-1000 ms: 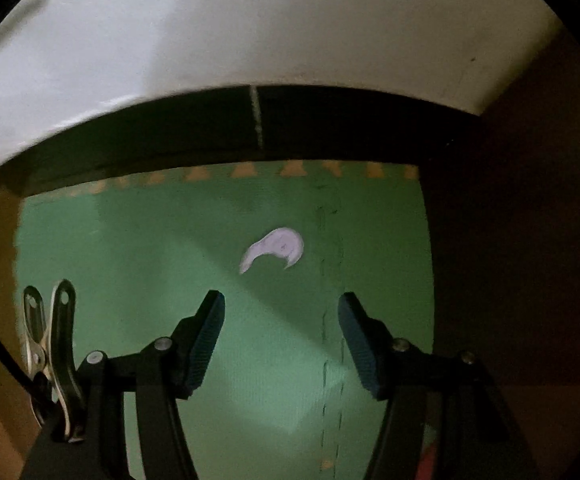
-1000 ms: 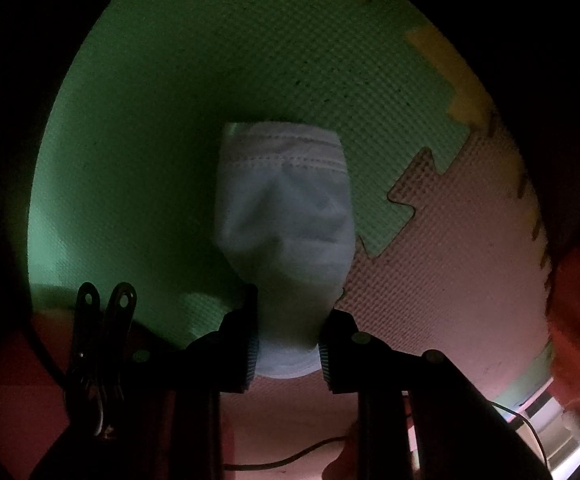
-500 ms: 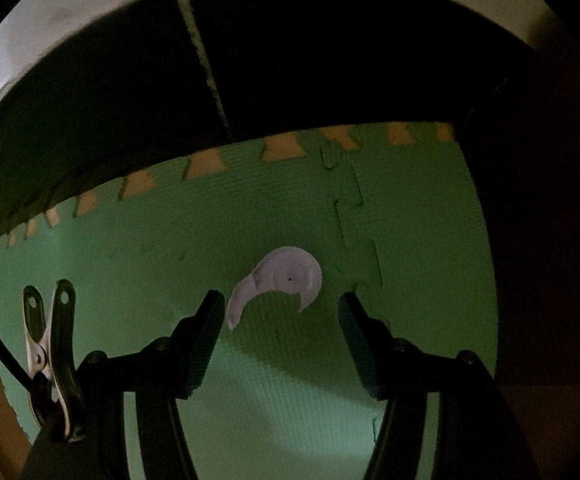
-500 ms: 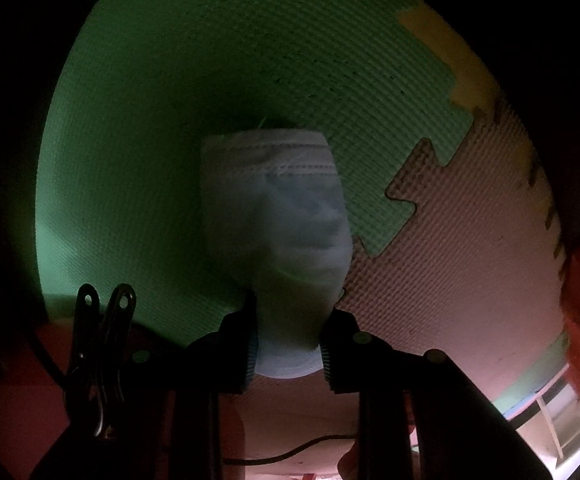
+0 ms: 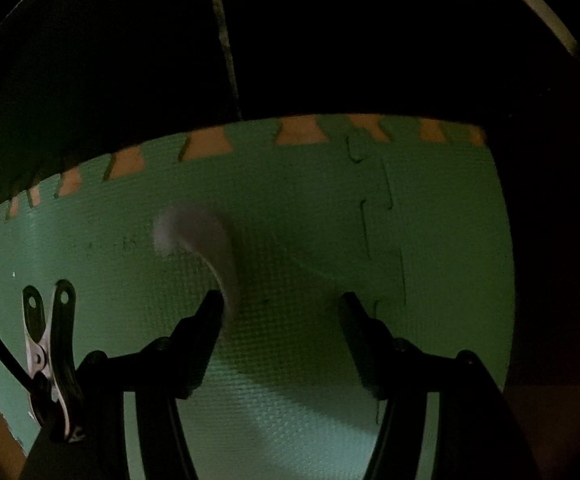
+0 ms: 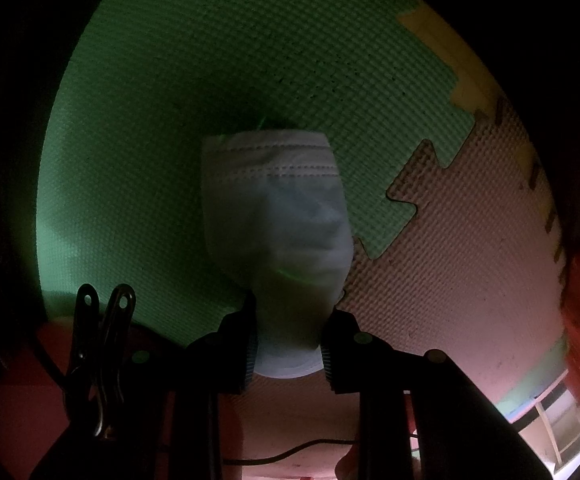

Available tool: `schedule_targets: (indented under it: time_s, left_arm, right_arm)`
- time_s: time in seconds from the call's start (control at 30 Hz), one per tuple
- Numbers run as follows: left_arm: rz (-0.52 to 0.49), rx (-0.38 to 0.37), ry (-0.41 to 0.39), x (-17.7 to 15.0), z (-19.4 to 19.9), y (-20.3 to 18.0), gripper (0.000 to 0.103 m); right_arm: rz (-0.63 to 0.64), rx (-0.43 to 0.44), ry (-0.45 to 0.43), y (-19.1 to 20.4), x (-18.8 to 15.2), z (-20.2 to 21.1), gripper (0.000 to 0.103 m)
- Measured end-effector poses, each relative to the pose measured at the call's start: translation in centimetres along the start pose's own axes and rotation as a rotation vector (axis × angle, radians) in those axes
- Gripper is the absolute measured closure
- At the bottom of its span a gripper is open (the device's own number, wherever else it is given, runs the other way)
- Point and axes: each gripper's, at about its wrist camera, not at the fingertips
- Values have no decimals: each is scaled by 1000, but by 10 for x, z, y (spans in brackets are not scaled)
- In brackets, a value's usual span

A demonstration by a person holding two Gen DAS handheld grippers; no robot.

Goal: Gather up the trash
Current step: 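Close the right tool on the mask while the left tool approaches the white plastic scrap, then close the left tool on the white curved plastic scrap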

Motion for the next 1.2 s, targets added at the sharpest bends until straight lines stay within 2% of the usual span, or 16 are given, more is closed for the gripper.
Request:
schedule_targets:
  time_s: [0.17, 0.23, 0.3, 0.37, 0.63, 0.73, 0.77, 0.83, 0.9, 0.93, 1.07, 1.2]
  left_arm:
    - [-9, 28, -10, -3, -7, -11, 41]
    - [-3, 29, -21, -4, -6, -8, 51]
    - [13, 16, -36, -5, -1, -1, 82]
    - [54, -23, -28, -5, -1, 8, 92]
    - [166, -83, -66, -14, 9, 37, 96]
    - [193, -71, -79, -11, 10, 54, 96]
    - [196, -61, -85, -8, 11, 56, 95]
    - [225, -54, -77, -1, 11, 59, 83]
    - [258, -32, -70, 7, 10, 59, 43]
    - [269, -26, -73, 12, 10, 59, 37]
    - [343, 21, -53, 30, 2, 63, 35]
    - [471, 72, -31, 42, -14, 76, 35]
  right_arm:
    - [6, 4, -13, 1, -3, 2, 76]
    - [6, 4, -11, 2, -3, 3, 76]
    - [7, 4, -12, 4, -8, -1, 76]
    - [11, 4, -12, 5, -8, -1, 76]
    - [14, 7, -12, 5, -13, -1, 75]
    - [17, 8, -14, 5, -16, -2, 75]
    - [17, 8, -14, 5, -17, -2, 75]
    - [17, 7, -15, 5, -17, -2, 75]
    - [18, 4, -16, 5, -18, -3, 75]
    - [18, 3, -17, 6, -19, -3, 75]
    - [18, 1, -19, 6, -22, -3, 75]
    - [19, 0, -18, 7, -22, -4, 75]
Point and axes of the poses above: each gripper's, at about its wrist camera, not at the fingertips, and z roughly against the way its jaws point, y to its left, x to its top, and after that the axes turned 12 degrees about -y, right-handed
